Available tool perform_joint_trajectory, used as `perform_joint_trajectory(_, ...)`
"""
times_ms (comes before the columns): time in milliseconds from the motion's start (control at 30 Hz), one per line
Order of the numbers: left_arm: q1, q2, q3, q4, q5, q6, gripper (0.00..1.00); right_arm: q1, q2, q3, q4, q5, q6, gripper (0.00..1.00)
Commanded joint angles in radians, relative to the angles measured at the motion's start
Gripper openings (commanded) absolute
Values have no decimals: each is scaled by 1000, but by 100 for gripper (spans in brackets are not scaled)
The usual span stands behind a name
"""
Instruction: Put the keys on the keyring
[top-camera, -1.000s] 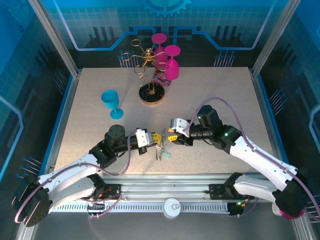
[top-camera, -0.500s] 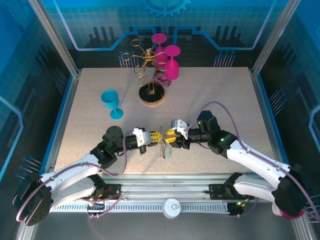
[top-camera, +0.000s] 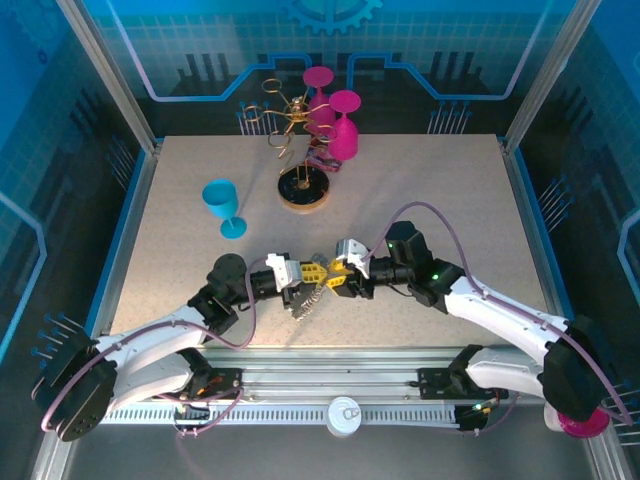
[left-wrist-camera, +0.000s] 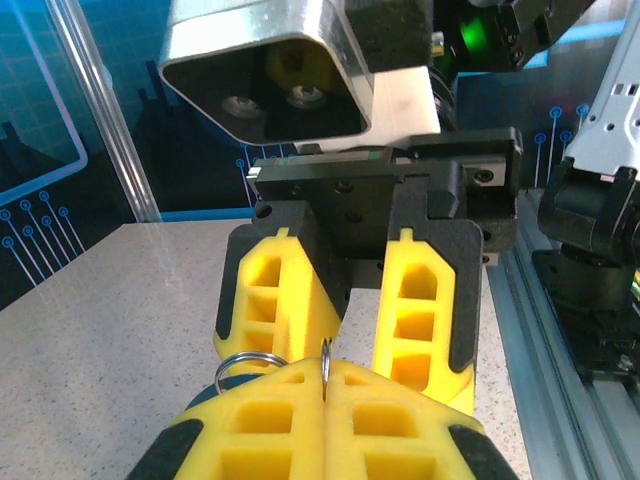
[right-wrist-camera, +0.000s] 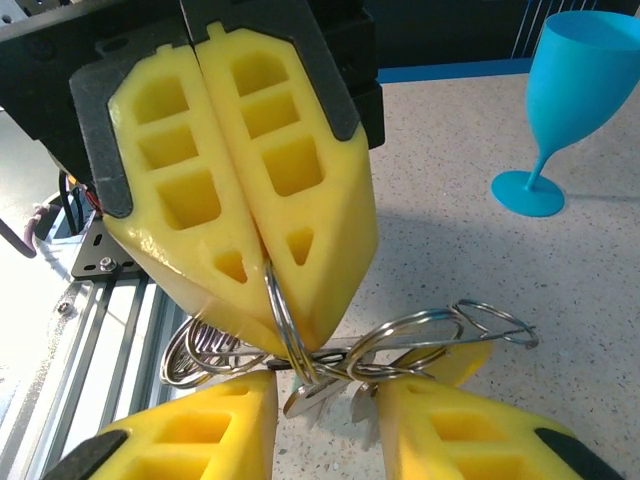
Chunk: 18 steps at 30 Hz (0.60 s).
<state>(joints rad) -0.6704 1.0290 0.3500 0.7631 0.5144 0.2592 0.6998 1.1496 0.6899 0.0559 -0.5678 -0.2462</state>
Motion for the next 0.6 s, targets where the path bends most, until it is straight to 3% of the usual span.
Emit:
perform_joint_trajectory(0, 0, -3, -2, 137, 32, -35, 0, 18, 1, 19, 34, -2, 10, 34)
perform_joint_trajectory(100, 1, -6, -8, 152, 12, -38, 0, 17, -19, -1, 43, 6, 13, 43)
perform_joint_trajectory(267, 2, 11, -19, 202, -1, -60, 0, 22, -37, -36, 56, 47, 4, 44)
perform_joint_trajectory(367, 0, 24, -20, 236, -3, -76, 0, 33, -46, -54, 78, 107, -15, 40)
perform_joint_trajectory(567, 0, 35, -16, 263, -13, -87, 0, 38, -82, -75, 135, 176, -26, 21)
